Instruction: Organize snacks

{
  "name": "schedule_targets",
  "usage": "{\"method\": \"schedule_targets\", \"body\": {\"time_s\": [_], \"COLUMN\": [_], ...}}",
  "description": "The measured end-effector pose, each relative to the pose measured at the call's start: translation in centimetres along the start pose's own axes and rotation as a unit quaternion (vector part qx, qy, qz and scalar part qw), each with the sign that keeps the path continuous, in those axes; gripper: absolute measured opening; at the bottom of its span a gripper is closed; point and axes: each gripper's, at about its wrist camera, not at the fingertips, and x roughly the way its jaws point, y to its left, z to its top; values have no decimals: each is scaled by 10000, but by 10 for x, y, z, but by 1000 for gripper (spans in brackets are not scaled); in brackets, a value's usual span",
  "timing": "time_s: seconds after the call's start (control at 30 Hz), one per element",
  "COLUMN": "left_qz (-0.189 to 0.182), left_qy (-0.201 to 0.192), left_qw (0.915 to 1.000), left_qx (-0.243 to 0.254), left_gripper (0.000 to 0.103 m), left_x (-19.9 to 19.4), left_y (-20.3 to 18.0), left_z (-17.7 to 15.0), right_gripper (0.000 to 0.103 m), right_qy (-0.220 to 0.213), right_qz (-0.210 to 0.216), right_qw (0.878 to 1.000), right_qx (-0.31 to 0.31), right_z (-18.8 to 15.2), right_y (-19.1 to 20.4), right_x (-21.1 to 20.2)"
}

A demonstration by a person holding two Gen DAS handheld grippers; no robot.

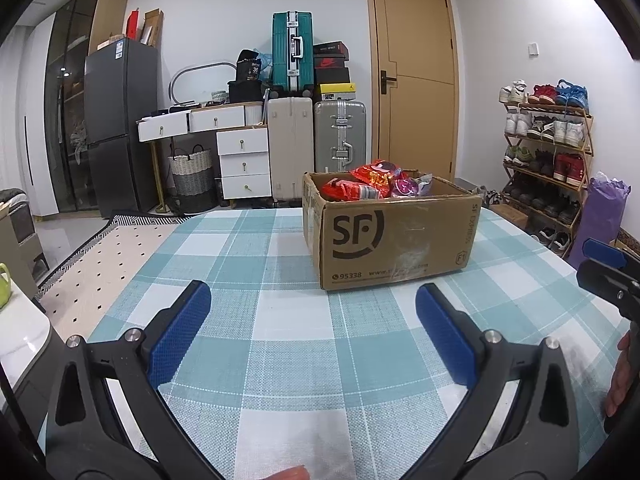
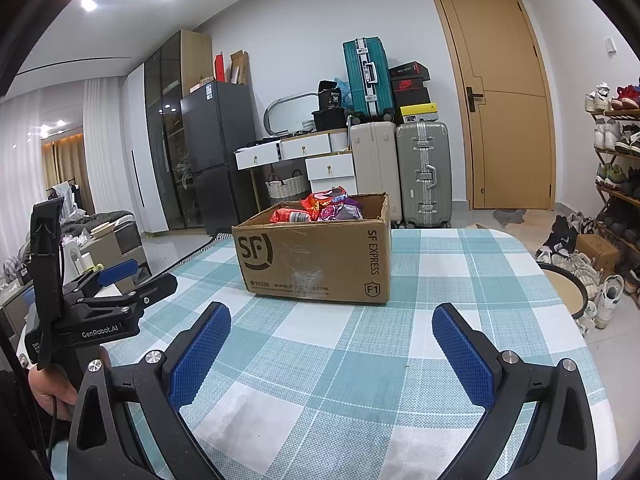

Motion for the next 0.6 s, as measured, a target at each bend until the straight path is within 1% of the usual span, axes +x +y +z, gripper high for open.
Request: {"method": "schedule_targets", "body": {"time_s": [0.6], "left_qz": [4], "left_qy": [20], "left_qw": [10000], "left_qx": [7], "left_gripper": [102], "left_x": [-2], "left_y": [0], "left_z": [0], "right_gripper": [103], "right_qy": [4], "right_qz": [-1], "right_qw": [10000], "right_qx": [6], "right_z": [0], "right_y": [-1], "right_x": [0]}}
